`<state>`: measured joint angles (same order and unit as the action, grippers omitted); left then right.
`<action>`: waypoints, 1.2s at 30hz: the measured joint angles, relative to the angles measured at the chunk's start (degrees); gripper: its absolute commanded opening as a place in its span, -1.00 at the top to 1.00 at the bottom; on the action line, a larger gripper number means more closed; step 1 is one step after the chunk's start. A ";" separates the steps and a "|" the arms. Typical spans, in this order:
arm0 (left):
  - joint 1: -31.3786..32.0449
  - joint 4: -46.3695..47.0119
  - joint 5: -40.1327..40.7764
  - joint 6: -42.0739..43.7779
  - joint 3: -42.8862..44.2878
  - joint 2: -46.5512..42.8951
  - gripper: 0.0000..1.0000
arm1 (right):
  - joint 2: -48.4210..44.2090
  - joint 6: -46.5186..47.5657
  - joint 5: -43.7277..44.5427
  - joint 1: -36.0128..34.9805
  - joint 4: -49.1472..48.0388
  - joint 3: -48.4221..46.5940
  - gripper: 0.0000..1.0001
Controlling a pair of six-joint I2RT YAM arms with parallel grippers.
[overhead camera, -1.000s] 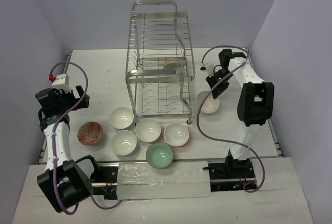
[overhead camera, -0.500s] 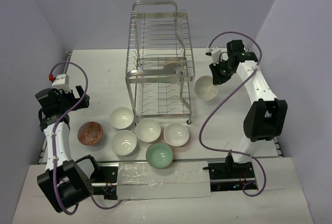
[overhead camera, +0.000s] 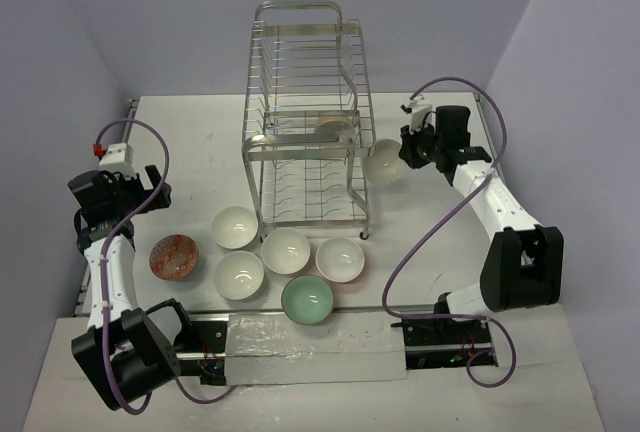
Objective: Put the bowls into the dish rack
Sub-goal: Insert the bowl into the dish rack.
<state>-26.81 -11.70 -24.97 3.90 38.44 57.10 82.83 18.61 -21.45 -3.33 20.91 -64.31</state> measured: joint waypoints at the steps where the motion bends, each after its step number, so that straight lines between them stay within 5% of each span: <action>1: 0.00 0.00 0.24 0.00 0.00 -0.02 -0.99 | -0.72 -0.83 0.39 -0.39 -2.45 1.46 1.00; 15: 0.00 0.02 2.21 0.02 -0.02 -0.02 -0.99 | -4.72 -8.98 5.51 -5.51 -31.52 13.03 1.00; 36: 0.00 0.13 3.89 0.39 -0.20 0.13 -0.98 | -1.57 -9.38 18.93 -12.33 -59.65 25.07 1.00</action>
<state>-26.81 -11.57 -21.08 4.29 38.24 57.23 81.25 9.23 -2.52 -15.66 -38.74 -39.24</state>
